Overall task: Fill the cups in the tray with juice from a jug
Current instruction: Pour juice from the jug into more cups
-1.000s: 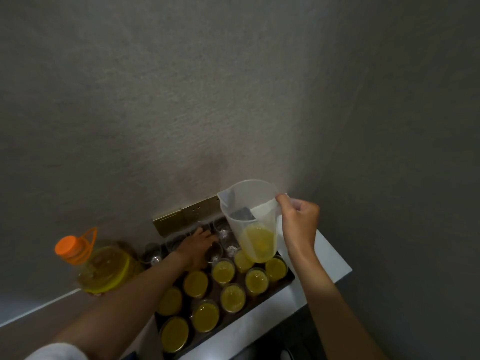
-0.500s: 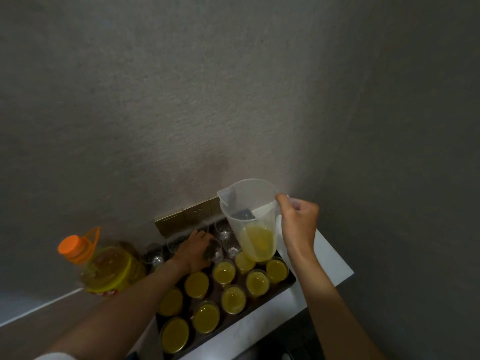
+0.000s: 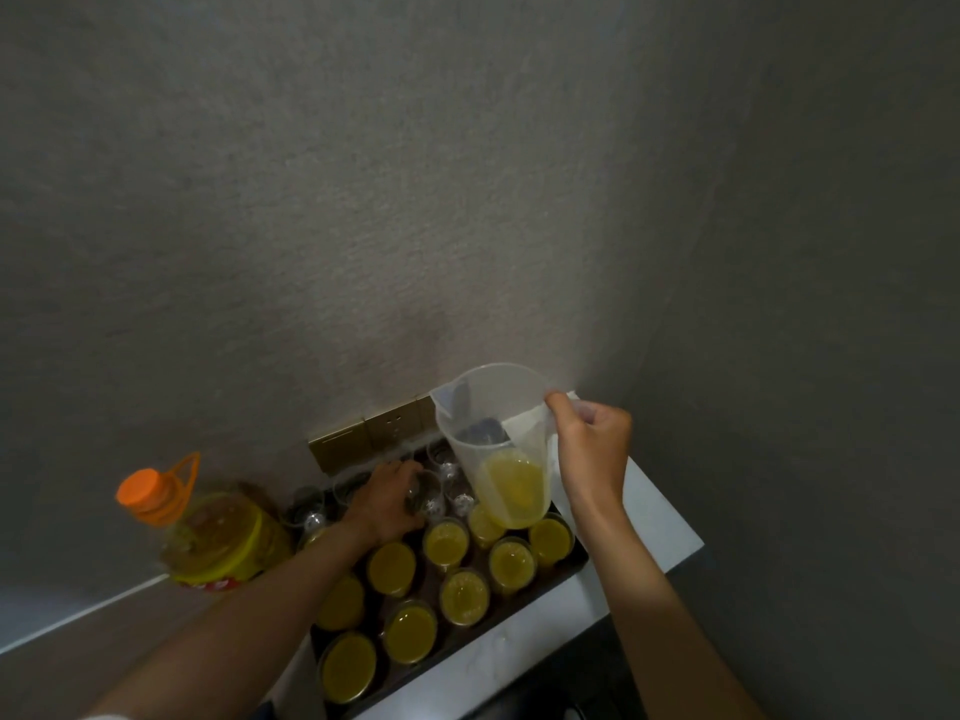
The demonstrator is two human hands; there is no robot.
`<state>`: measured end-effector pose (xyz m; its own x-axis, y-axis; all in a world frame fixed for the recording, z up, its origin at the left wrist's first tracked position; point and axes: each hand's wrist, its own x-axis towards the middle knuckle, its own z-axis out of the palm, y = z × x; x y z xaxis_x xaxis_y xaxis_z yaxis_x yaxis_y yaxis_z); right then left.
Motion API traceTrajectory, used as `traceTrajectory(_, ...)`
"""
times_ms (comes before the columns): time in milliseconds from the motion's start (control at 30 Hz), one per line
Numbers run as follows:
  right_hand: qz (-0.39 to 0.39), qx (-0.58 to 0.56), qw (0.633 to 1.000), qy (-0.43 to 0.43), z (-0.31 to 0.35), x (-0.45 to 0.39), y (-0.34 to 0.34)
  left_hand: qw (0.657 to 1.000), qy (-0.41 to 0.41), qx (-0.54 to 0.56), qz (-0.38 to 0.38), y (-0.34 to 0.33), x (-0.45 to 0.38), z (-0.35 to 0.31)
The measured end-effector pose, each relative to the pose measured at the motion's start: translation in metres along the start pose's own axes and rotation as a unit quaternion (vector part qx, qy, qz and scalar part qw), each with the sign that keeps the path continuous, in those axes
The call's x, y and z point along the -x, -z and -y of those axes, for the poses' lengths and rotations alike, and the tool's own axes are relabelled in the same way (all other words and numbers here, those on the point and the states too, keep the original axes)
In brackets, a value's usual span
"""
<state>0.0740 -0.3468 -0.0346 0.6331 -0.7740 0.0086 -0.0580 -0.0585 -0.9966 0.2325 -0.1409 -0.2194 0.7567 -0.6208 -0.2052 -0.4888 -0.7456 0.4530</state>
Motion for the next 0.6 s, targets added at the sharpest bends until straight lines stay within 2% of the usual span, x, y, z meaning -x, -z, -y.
traceTrajectory(133, 0.001, 0.003, 1.000, -0.001, 0.001, 0.001, 0.000, 0.998, -0.011, 0.063, -0.027, 0.005, 0.003, 0.000)
traceTrajectory(233, 0.008, 0.004, 1.000, 0.000, 0.001, 0.002, -0.002, 0.990, 0.009, 0.129, -0.061, 0.011, 0.007, -0.003)
traceTrajectory(600, 0.032, -0.002, 0.999, 0.005, 0.010, 0.005, -0.014, 0.962, 0.069, 0.235, -0.123, 0.032, 0.042, -0.006)
